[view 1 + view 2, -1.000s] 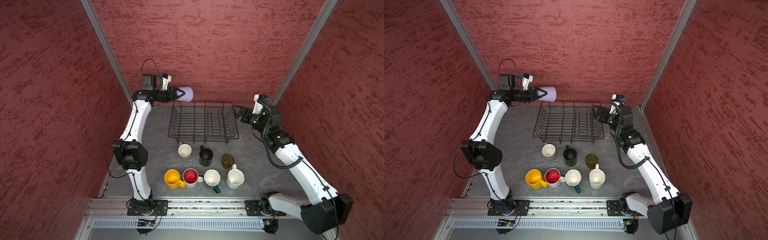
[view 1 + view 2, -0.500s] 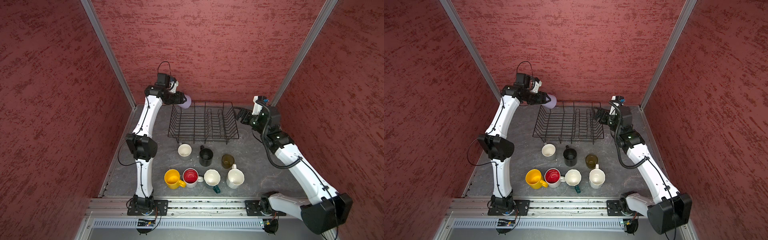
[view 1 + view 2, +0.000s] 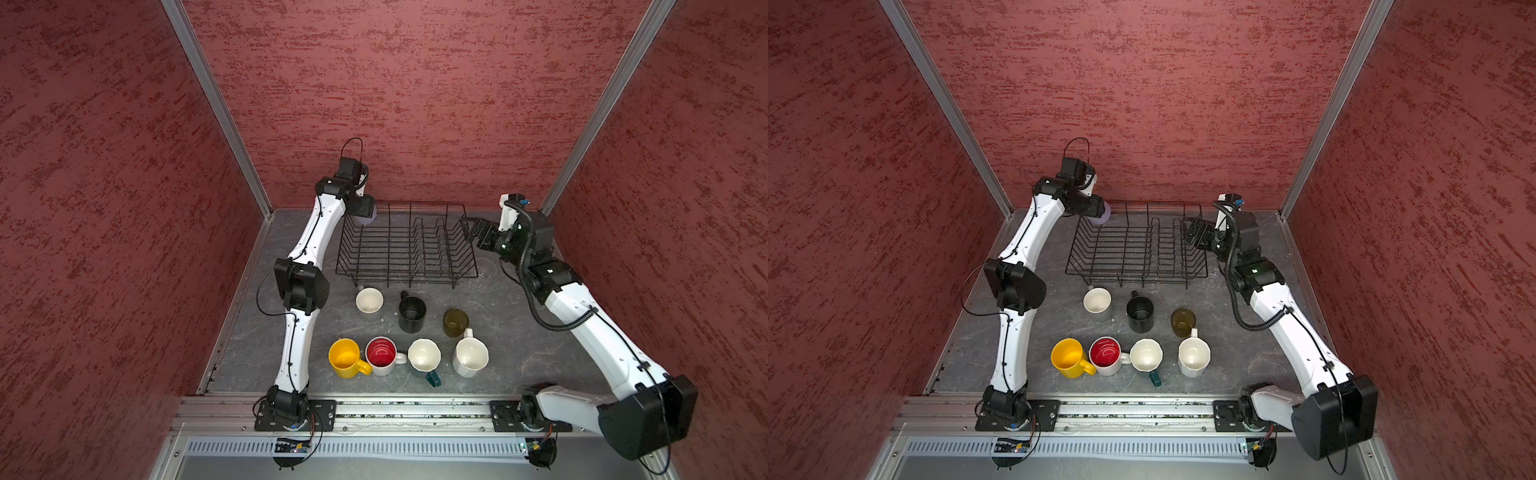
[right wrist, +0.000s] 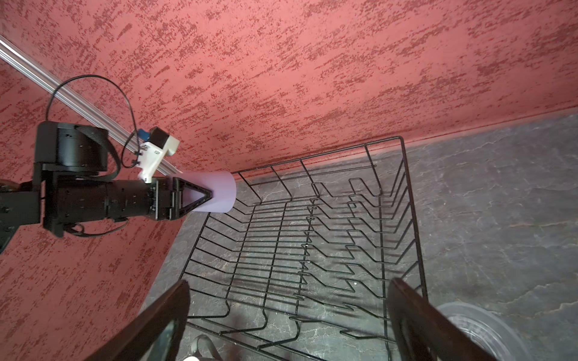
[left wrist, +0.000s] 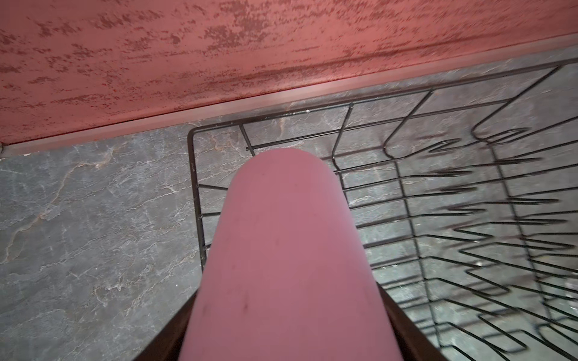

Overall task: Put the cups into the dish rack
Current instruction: 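Turn the cup upside down and lower it into the rack with the left gripper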

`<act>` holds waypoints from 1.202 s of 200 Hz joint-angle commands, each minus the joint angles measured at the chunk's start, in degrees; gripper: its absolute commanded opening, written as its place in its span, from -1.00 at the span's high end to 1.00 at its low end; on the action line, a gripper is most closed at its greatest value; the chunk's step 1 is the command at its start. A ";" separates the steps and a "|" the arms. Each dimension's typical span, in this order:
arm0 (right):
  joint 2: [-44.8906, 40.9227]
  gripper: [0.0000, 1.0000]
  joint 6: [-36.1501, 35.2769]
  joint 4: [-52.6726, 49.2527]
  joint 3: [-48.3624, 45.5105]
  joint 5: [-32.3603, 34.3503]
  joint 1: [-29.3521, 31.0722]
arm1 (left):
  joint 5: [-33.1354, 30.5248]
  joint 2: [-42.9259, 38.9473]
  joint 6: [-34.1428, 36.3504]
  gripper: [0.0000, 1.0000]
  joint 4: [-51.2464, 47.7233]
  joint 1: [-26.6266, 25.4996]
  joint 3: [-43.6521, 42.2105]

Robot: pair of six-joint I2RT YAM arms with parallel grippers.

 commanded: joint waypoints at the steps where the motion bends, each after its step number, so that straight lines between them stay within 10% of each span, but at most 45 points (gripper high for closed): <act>1: 0.59 -0.97 0.86 -0.86 -0.56 -1.48 0.03 | -2.18 1.58 1.74 1.00 1.32 0.17 1.87; 98: 4.10 -0.97 0.63 -4.32 1.20 -1.41 -0.01 | 6.80 1.13 -1.45 1.00 4.28 -1.93 2.35; 240: 5.20 -0.96 0.04 -7.57 2.36 -2.60 0.06 | -0.26 6.54 -0.30 1.00 0.65 0.35 5.39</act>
